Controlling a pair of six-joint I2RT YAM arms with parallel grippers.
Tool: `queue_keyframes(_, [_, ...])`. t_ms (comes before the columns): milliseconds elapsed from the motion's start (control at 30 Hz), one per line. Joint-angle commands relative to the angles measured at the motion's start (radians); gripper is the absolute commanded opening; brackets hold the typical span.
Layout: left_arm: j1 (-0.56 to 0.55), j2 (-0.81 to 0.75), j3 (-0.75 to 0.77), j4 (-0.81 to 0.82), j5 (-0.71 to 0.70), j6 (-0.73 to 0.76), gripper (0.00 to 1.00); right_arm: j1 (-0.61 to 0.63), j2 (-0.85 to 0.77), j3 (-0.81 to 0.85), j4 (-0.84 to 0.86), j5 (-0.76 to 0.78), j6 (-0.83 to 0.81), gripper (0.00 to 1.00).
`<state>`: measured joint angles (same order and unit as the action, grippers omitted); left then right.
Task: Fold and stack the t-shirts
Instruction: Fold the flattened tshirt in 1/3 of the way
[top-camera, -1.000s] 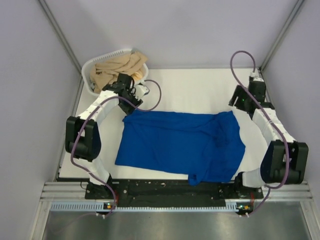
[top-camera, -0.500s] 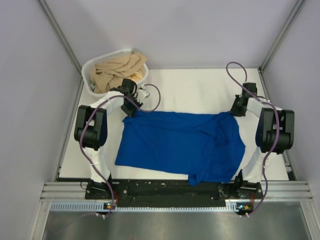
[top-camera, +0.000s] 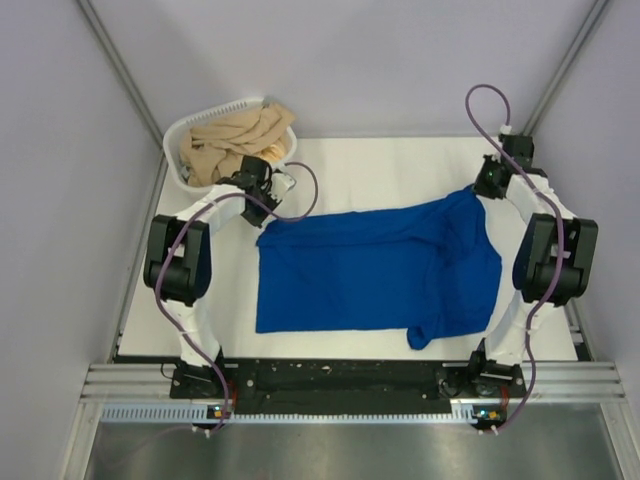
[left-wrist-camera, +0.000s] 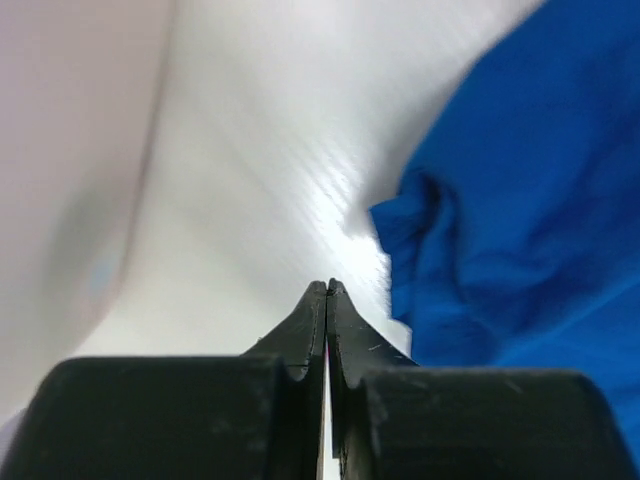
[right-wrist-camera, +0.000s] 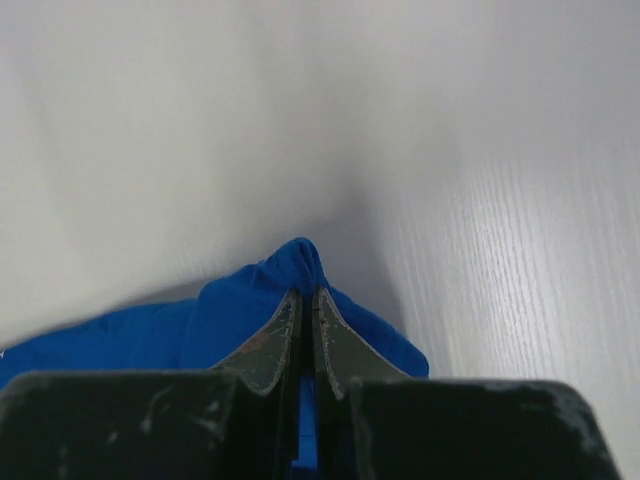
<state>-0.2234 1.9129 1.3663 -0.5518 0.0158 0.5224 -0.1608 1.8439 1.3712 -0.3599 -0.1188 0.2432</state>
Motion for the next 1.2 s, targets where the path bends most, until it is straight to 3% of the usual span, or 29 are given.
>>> queue_keyframes(0, [-0.001, -0.038, 0.054, 0.07, -0.089, 0.005, 0.0, -0.006, 0.05, 0.101, 0.045, 0.059, -0.054, 0.0])
queue_keyframes(33, [-0.002, -0.031, 0.059, 0.058, -0.079, 0.007, 0.0, -0.006, 0.064, 0.117, 0.039, 0.056, -0.064, 0.04])
queue_keyframes(67, [-0.007, -0.026, 0.06, 0.044, -0.065, 0.013, 0.0, -0.006, 0.08, 0.133, 0.035, 0.054, -0.073, 0.16])
queue_keyframes(100, [-0.011, -0.023, 0.059, 0.024, -0.041, 0.022, 0.0, -0.006, 0.09, 0.152, 0.021, 0.06, -0.081, 0.34])
queue_keyframes(133, [-0.022, -0.028, 0.053, 0.009, -0.024, 0.033, 0.08, -0.005, 0.098, 0.17, -0.003, 0.074, -0.087, 0.48])
queue_keyframes(200, [-0.039, -0.06, 0.033, -0.035, 0.01, 0.059, 0.28, -0.005, 0.091, 0.216, -0.066, 0.114, -0.094, 0.58])
queue_keyframes(267, [-0.05, -0.109, -0.004, -0.053, 0.035, 0.1, 0.38, 0.0, 0.049, 0.217, -0.111, 0.174, -0.094, 0.67])
queue_keyframes(333, [-0.053, -0.15, -0.036, -0.079, 0.071, 0.151, 0.46, 0.029, -0.017, 0.172, -0.12, 0.202, -0.102, 0.68])
queue_keyframes(433, [-0.051, -0.17, -0.059, -0.103, 0.079, 0.198, 0.52, 0.117, -0.093, 0.079, -0.094, 0.174, -0.128, 0.68])
queue_keyframes(567, [-0.051, -0.15, -0.087, -0.094, 0.055, 0.222, 0.55, 0.239, -0.043, 0.061, -0.142, 0.194, -0.162, 0.66])
queue_keyframes(700, [-0.044, -0.118, -0.11, -0.06, 0.047, 0.229, 0.56, 0.264, 0.047, 0.094, -0.182, 0.151, -0.171, 0.51])
queue_keyframes(967, [-0.034, -0.041, -0.116, 0.023, 0.058, 0.209, 0.51, 0.265, 0.198, 0.207, -0.237, 0.28, -0.237, 0.55])
queue_keyframes(1033, [-0.034, -0.044, -0.111, 0.021, 0.078, 0.196, 0.41, 0.264, 0.206, 0.197, -0.234, 0.249, -0.237, 0.53])
queue_keyframes(1133, [-0.034, -0.06, -0.105, -0.008, 0.113, 0.179, 0.05, 0.264, 0.207, 0.161, -0.235, 0.2, -0.236, 0.22])
queue_keyframes(1167, [-0.034, -0.069, -0.104, -0.016, 0.127, 0.174, 0.0, 0.262, 0.201, 0.152, -0.234, 0.197, -0.225, 0.13])
